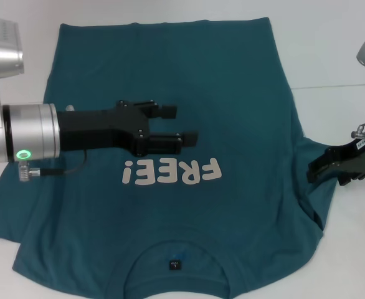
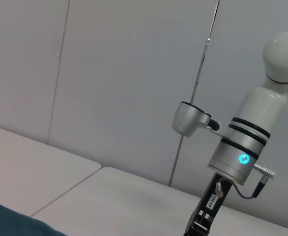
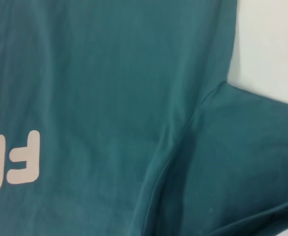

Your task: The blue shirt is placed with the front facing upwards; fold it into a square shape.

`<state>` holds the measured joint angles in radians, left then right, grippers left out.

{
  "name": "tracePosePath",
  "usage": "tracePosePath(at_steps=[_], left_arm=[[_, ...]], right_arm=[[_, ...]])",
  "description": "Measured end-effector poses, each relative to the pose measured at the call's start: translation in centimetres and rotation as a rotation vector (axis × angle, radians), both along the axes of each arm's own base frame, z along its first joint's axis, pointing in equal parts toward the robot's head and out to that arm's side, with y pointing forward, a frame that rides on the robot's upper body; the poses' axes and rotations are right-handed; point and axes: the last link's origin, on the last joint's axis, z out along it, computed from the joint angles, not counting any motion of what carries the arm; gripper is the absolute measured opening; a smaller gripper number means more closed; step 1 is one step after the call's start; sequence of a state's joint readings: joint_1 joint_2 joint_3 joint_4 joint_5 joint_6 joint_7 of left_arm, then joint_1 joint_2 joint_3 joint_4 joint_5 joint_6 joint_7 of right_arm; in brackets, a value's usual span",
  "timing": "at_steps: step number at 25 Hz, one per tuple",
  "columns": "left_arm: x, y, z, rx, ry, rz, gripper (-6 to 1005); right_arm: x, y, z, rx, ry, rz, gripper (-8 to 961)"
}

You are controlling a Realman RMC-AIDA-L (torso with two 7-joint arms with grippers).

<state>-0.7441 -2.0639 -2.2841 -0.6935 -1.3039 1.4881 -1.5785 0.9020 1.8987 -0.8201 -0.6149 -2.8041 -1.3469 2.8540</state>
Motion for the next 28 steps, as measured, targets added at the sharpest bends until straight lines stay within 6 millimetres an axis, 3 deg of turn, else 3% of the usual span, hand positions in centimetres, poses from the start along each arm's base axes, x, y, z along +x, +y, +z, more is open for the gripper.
tracePosePath(at_steps=[28], left_arm=[[0.1, 0.2, 0.2, 0.011, -0.008, 0.004, 844]], right_arm=[[0.1, -0.2, -1.5, -0.057, -0.072, 0.001, 620]])
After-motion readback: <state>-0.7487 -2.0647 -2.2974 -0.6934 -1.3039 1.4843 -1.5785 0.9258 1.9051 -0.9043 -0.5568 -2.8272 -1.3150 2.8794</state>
